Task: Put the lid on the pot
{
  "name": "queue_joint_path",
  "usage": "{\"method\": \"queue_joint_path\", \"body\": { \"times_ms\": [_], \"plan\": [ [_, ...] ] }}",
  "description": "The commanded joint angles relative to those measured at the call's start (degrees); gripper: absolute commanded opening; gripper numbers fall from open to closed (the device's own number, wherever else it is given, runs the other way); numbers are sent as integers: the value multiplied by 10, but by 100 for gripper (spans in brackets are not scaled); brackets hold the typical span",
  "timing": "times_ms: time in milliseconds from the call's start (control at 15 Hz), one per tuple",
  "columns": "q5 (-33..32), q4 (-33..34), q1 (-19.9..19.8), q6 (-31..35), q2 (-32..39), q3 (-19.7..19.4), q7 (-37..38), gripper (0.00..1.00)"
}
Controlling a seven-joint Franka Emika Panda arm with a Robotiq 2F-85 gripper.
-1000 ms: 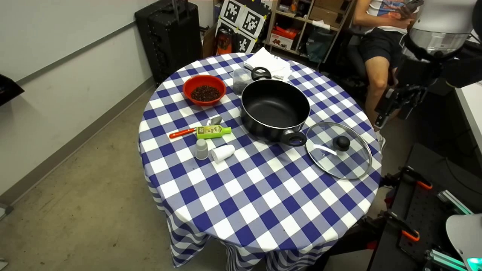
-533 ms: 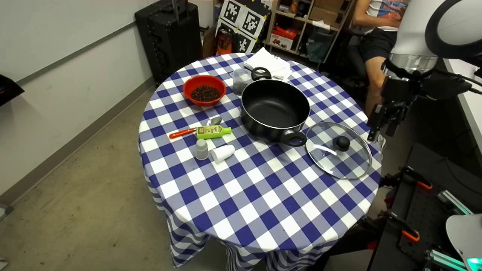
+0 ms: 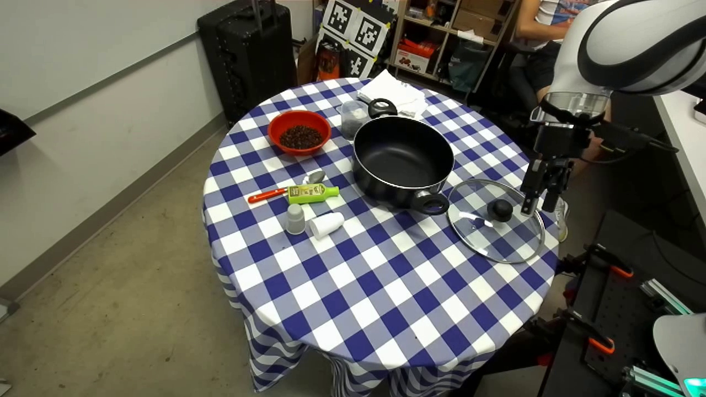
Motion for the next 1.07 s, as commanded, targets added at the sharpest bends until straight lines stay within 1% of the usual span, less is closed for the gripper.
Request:
{"method": "queue_joint_path", "body": {
  "times_ms": [0,67,267,1000],
  "plan": [
    [-7,42,-8,-31,41,-3,2,100],
    [-2,16,-6,-10,20,1,-1,100],
    [-3,29,-10,-15,35,1,-1,100],
    [-3,31,-10,-16,37,1,-1,100]
  ]
}}
